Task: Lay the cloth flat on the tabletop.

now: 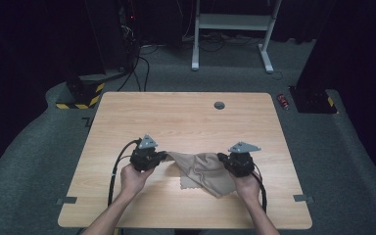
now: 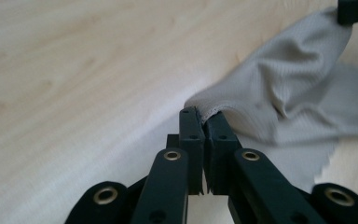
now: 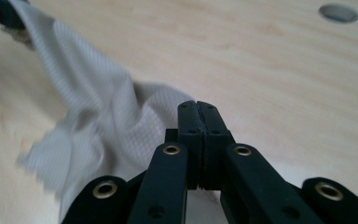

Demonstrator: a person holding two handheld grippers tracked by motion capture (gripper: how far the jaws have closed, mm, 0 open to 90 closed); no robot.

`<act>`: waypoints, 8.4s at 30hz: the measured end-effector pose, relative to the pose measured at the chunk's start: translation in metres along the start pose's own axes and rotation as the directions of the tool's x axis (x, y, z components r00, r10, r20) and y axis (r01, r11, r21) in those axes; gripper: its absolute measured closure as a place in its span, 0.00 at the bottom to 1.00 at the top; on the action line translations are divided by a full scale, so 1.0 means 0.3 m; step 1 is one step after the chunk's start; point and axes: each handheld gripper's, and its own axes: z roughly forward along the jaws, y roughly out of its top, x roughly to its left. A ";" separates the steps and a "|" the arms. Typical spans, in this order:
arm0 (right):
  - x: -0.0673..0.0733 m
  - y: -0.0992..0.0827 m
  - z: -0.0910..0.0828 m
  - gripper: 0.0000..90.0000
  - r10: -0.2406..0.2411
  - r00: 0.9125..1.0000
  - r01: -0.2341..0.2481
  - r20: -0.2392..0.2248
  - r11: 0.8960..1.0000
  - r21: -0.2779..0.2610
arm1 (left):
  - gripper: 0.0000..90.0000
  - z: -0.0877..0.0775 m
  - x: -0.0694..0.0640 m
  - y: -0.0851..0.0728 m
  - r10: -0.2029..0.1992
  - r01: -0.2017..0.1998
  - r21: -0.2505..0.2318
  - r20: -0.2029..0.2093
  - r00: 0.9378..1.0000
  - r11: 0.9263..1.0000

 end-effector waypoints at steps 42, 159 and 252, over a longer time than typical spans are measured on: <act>0.131 -0.031 0.056 0.99 -0.157 0.987 0.158 -0.023 0.985 0.075 | 0.77 0.021 -0.024 -0.125 -0.063 0.061 0.081 0.024 0.998 0.995; 0.047 0.038 0.067 0.99 -0.113 0.992 0.109 0.053 0.991 0.077 | 1.00 0.107 0.059 -0.070 -0.059 0.082 0.197 -0.121 0.991 0.977; 0.010 -0.183 0.021 0.86 -0.040 0.996 0.029 0.077 0.989 0.147 | 0.85 0.166 -0.224 -0.055 0.086 -0.092 0.178 0.039 0.995 0.980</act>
